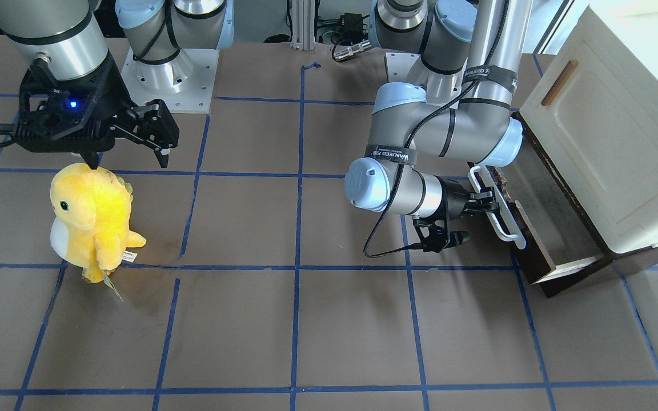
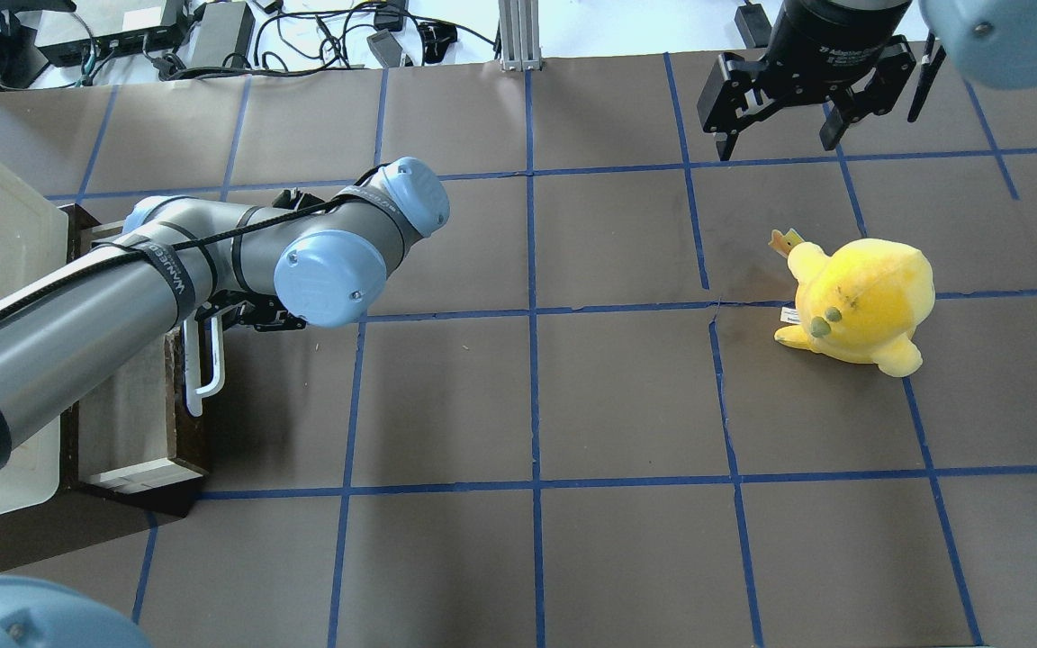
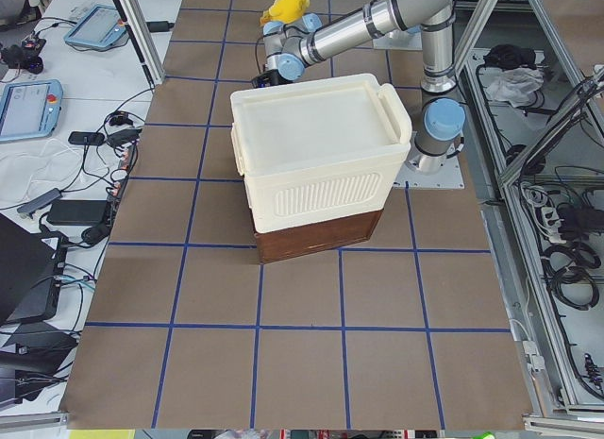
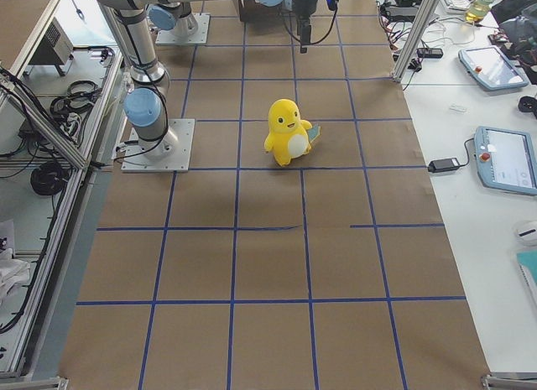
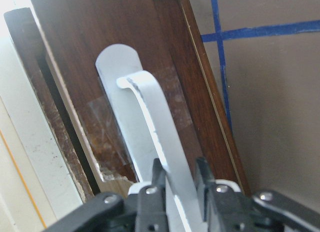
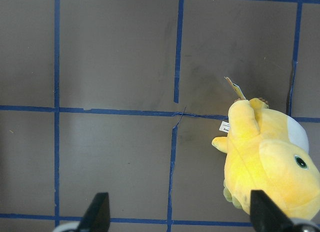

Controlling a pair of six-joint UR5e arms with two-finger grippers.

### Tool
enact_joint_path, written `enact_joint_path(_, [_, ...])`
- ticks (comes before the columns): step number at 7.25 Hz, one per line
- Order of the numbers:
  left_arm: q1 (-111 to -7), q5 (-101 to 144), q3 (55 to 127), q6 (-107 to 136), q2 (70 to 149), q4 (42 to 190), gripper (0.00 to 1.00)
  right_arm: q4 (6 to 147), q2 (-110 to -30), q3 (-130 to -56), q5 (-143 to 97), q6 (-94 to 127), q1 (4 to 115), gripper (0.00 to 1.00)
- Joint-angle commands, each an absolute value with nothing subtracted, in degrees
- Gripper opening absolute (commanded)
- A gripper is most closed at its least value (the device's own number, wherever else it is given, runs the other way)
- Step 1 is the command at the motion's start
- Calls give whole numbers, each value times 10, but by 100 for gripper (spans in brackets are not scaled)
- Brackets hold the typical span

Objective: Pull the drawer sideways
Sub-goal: 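Open the left gripper and release the drawer handle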

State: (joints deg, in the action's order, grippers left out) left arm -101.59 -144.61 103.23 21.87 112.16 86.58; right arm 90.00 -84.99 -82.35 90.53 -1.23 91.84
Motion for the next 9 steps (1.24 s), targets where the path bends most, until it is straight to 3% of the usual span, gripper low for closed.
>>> enact_joint_path(1, [-1020,-1444,1031,219,1121,866,21,900,-850,-824,905,-12,918,100])
enact_joint_path(2, [-1020,-1445,1032,219,1120,865,24,900,-850,-824,905,-12,918,100])
enact_joint_path(4, [-1020,-1452,1032,214,1118,860,90,900,-850,-824,905,-12,918,100])
enact_joint_path(5, [-1020,-1452,1032,213,1119,860,100,900,-850,-824,905,-12,918,100])
enact_joint_path(7, [-1020,-1446,1022,210,1113,859,100,900,-850,-824,905,-12,918,100])
enact_joint_path(9, [-1021,-1322,966,186,1094,859,100,900,-850,-824,905,-12,918,100])
